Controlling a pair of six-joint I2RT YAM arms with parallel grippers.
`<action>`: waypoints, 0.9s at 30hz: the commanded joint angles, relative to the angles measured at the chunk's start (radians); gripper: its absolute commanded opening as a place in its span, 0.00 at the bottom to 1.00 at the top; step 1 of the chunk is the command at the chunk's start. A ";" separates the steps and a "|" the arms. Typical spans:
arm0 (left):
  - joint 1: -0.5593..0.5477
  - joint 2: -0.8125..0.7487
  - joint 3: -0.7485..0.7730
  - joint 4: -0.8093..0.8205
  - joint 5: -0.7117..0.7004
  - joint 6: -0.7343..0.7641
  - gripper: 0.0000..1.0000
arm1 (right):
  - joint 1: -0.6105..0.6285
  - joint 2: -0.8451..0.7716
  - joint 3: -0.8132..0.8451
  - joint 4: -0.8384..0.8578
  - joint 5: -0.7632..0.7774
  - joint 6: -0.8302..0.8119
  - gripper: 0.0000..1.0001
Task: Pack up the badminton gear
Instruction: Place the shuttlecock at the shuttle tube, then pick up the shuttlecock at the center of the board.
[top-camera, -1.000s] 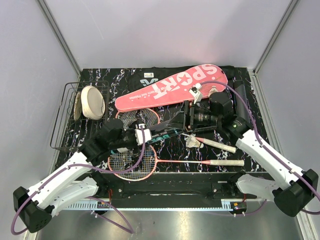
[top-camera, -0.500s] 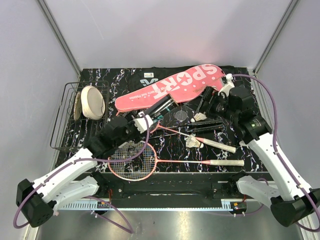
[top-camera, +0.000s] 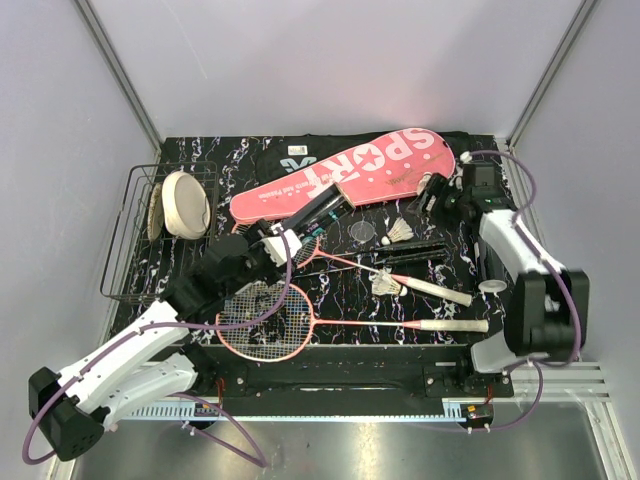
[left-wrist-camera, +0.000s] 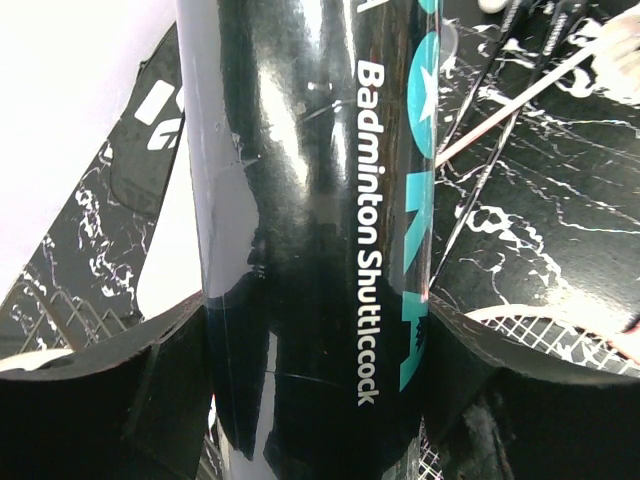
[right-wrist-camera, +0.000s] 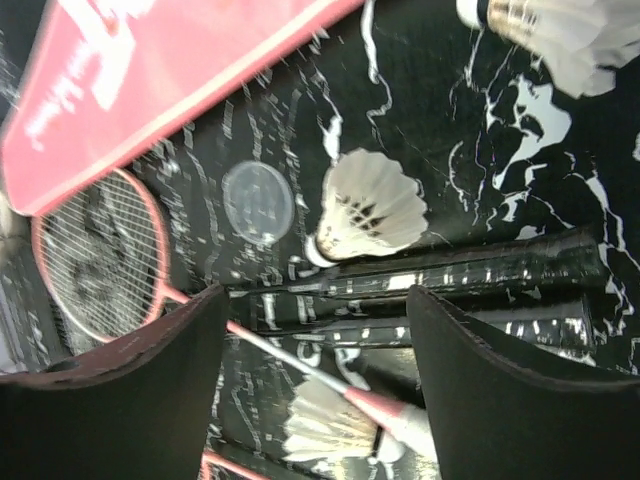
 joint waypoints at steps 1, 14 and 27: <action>0.000 -0.022 0.061 0.063 0.108 0.019 0.00 | -0.002 0.155 0.066 0.068 -0.113 -0.160 0.75; 0.001 -0.011 0.084 0.043 0.203 -0.007 0.00 | -0.002 0.369 0.158 0.164 -0.206 -0.292 0.73; 0.000 0.008 0.091 0.035 0.220 -0.013 0.00 | 0.008 0.481 0.187 0.128 -0.337 -0.281 0.54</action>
